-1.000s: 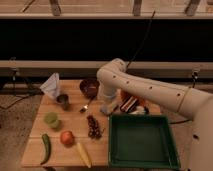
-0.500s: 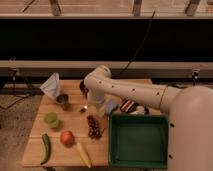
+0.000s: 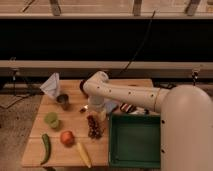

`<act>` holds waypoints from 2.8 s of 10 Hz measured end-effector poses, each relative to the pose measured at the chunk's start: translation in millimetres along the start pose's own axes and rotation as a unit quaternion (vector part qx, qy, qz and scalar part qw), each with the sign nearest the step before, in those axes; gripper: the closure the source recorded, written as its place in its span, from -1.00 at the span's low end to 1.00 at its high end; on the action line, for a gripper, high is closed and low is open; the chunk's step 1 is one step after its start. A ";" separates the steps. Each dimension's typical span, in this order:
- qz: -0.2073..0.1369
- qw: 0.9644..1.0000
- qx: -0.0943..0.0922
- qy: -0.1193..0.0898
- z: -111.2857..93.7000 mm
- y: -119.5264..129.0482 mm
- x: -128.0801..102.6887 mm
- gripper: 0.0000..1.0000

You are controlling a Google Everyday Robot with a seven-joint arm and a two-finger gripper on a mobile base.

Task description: Place grapes in plastic cup

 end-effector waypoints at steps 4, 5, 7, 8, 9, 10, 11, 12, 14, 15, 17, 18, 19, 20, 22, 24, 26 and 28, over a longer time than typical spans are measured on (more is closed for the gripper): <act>-0.042 0.999 -0.008 0.002 10.0 5.1 -10.1 -0.30; -0.052 0.999 -0.006 0.002 12.4 4.7 -13.5 -0.30; -0.064 0.998 -0.002 0.003 13.7 2.1 -18.1 -0.30; -0.069 0.998 0.001 0.002 13.9 0.0 -20.5 -0.30; -0.075 0.997 0.003 0.003 15.1 -1.7 -23.1 -0.30; -0.080 0.997 0.003 0.004 16.7 -2.7 -24.9 -0.30; -0.084 0.996 0.003 0.005 18.8 -3.7 -26.8 -0.30; -0.090 0.996 0.001 0.007 22.3 -5.5 -29.5 -0.30; -0.096 0.995 -0.005 0.011 28.2 -5.3 -31.4 -0.30; -0.096 0.995 -0.008 0.014 31.8 -3.9 -31.0 -0.30; -0.097 0.995 -0.016 0.020 36.6 -0.4 -29.3 -0.17; -0.096 0.995 -0.027 0.020 37.2 2.2 -28.6 0.05; -0.094 0.995 -0.039 0.016 35.8 3.8 -28.4 0.26; -0.093 0.995 -0.040 0.011 33.0 2.7 -29.0 0.42; -0.085 0.996 -0.036 -0.001 20.8 3.0 -25.2 0.87; -0.083 0.996 -0.022 -0.011 -0.2 -4.2 -27.3 1.00; -0.083 0.996 0.000 -0.018 -36.0 -11.4 -31.1 1.00; -0.091 0.995 0.019 -0.020 -64.5 -18.8 -39.0 1.00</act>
